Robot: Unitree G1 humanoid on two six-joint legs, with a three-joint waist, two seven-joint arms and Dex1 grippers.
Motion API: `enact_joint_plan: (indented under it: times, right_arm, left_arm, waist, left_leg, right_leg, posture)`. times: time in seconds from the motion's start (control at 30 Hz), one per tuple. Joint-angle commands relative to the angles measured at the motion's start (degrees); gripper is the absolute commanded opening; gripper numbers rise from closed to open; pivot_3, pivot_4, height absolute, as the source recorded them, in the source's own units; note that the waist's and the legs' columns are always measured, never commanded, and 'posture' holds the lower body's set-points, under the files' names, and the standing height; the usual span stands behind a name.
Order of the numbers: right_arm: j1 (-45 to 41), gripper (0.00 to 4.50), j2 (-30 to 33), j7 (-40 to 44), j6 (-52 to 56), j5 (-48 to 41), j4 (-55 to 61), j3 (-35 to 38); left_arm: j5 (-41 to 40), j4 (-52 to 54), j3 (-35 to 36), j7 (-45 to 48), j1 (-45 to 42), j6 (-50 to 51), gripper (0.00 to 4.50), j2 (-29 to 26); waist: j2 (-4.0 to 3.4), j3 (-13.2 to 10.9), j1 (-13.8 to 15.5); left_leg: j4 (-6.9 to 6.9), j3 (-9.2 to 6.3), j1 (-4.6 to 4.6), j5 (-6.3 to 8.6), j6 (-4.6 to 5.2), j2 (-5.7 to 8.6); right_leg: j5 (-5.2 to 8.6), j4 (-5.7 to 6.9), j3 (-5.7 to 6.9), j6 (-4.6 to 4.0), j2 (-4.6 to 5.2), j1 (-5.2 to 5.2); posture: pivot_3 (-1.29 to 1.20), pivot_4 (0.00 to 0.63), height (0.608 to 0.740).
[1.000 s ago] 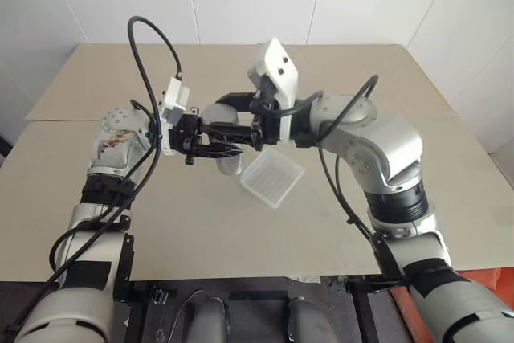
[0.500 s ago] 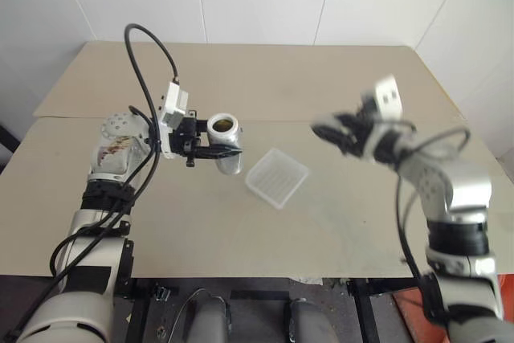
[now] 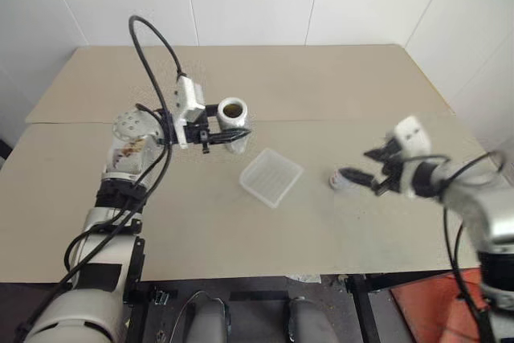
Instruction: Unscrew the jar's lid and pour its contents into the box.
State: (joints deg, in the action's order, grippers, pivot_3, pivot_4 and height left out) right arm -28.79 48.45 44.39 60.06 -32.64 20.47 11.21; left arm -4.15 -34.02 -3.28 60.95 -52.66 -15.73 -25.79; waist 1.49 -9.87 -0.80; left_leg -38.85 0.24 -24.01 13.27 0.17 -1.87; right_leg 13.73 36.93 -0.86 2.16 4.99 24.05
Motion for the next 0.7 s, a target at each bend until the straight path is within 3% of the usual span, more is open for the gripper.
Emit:
enact_joint_plan:
  times: [0.03, 0.17, 0.23, 0.3, 0.53, 0.7]
  right_arm:
    - [-2.1, 4.47, 1.5, 3.1, 8.5, -9.0, 4.4, 1.0]
    - [-4.0, 4.47, 1.8, 3.1, 12.0, -12.8, 5.3, -0.2]
    - [-5.5, 4.47, 1.6, 2.8, 13.2, -13.8, 5.0, -1.4]
    - [-7.2, 4.47, 1.1, 3.1, 14.6, -15.5, 4.4, -2.4]
    - [-9.9, 4.47, -1.2, -0.3, 15.8, -18.1, 3.1, -0.6]
    - [-10.4, 4.47, -2.4, -3.4, 16.6, -21.0, 4.4, 2.5]
  left_arm:
    - [22.9, -3.9, -7.0, -24.1, -4.5, -22.9, 2.01, -2.3]
    - [48.6, -5.5, -16.2, -56.4, -10.1, -34.0, 2.01, -5.3]
    - [66.0, -3.3, -25.6, -74.1, -14.5, -33.6, 2.01, -8.1]
    - [80.6, -0.1, -36.0, -82.2, -17.7, -31.2, 2.01, -9.8]
    - [91.2, 0.3, -45.1, -83.2, -19.7, -20.2, 2.01, -5.0]
    - [90.9, -0.8, -46.3, -82.7, -20.0, -19.4, 2.01, -5.0]
  waist:
    - [0.01, 0.0, 0.3]
    - [0.02, 0.0, 1.1]
    - [0.02, 0.0, 1.4]
    - [0.01, 0.0, 1.5]
    - [-0.08, 0.1, 1.5]
    - [-0.08, 0.1, 1.4]
  left_leg:
    - [0.0, -0.01, 0.0, 0.0, 0.0, 0.01]
    - [-0.01, 0.01, -0.19, 0.0, 0.0, 0.13]
    - [-0.02, 0.04, -0.24, 0.0, 0.0, 0.16]
    - [-0.03, 0.06, -0.26, 0.0, 0.0, 0.2]
    - [-0.02, 0.12, -0.34, 0.0, -0.01, 0.2]
    - [-0.01, 0.11, -0.39, 0.0, 0.0, 0.19]
  right_leg:
    - [0.0, -0.04, 0.02, -0.01, 0.0, -0.04]
    - [-0.03, -0.08, 0.03, 0.03, 0.14, 0.11]
    - [-0.05, -0.02, 0.03, 0.08, 0.19, 0.14]
    - [-0.08, -0.01, 0.04, 0.13, 0.23, 0.13]
    - [-0.08, 0.11, 0.06, 0.17, 0.24, 0.2]
    - [-0.08, 0.14, 0.05, 0.17, 0.24, 0.26]
  posture:
    - [0.0, 0.15, 0.74]
    - [0.0, 0.15, 0.74]
    - [0.0, 0.15, 0.74]
    - [0.0, 0.15, 0.74]
    - [0.0, 0.15, 0.74]
    - [0.0, 0.15, 0.74]
